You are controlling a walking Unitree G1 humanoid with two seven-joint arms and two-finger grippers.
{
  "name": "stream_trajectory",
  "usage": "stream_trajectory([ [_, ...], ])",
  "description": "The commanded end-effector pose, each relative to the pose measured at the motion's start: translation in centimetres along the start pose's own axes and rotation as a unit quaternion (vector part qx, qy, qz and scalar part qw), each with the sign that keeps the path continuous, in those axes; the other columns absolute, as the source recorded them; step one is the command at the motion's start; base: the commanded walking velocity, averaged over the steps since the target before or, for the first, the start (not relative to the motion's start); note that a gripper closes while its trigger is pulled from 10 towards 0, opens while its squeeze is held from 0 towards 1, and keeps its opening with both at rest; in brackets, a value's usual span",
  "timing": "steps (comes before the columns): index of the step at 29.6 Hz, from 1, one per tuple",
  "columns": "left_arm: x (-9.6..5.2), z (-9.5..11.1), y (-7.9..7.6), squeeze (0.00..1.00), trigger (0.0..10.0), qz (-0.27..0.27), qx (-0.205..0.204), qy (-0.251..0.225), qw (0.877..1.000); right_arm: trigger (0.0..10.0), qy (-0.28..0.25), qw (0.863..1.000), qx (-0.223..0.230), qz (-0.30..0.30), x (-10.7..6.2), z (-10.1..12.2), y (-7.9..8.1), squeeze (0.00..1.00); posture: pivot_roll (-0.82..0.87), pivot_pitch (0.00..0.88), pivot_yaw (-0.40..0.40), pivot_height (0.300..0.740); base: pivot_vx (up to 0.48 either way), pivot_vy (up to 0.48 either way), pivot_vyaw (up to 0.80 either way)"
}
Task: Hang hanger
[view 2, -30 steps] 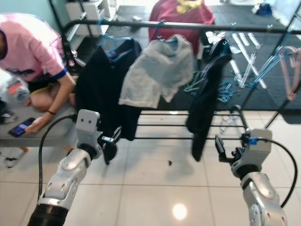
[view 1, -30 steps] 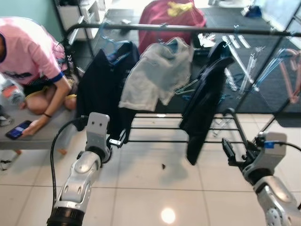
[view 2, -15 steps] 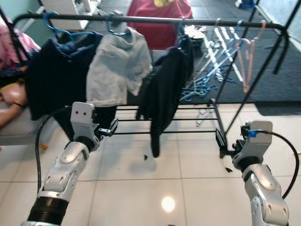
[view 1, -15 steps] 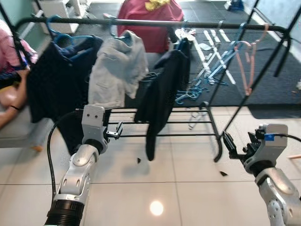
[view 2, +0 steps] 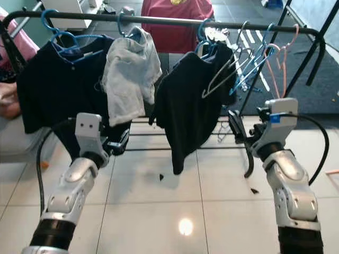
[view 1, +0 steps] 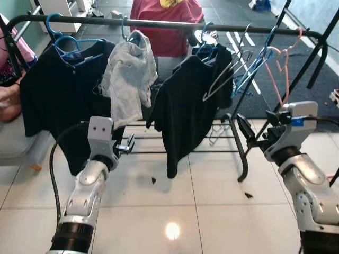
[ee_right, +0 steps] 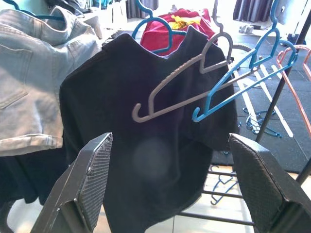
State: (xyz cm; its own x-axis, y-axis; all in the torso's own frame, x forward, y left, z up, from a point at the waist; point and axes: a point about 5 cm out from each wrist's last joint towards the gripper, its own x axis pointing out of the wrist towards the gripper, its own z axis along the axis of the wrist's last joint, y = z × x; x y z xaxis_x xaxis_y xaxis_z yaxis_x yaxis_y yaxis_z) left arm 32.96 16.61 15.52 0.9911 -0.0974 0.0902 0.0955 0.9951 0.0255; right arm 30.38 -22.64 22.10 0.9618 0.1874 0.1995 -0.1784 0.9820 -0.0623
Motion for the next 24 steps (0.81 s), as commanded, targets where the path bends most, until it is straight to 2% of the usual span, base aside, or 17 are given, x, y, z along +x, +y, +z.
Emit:
stream_trajectory([
  [1, -0.1, -0.6, 0.3, 0.00, 10.0, 0.005, 0.003, 0.011, 1.000, 10.0, 0.009, 1.000, 0.001, 0.021, 0.1, -0.4, 0.8, 0.00, -0.10, 0.199, -0.028, 0.740, 0.360, 0.000, 0.00],
  [9, -0.1, -0.4, 0.9, 0.00, 10.0, 0.016, 0.011, 0.007, 1.000, 10.0, 0.026, 0.998, -0.007, 0.052, 0.5, -1.1, 2.2, 0.00, -0.09, 0.193, -0.031, 0.740, 0.370, 0.000, 0.00],
  [24, -0.4, -1.0, 0.1, 0.00, 10.0, 0.012, 0.006, 0.010, 1.000, 10.0, 0.027, 0.998, -0.004, 0.057, 1.4, -0.6, 2.6, 0.00, -0.09, 0.177, -0.037, 0.740, 0.372, 0.000, 0.00],
])
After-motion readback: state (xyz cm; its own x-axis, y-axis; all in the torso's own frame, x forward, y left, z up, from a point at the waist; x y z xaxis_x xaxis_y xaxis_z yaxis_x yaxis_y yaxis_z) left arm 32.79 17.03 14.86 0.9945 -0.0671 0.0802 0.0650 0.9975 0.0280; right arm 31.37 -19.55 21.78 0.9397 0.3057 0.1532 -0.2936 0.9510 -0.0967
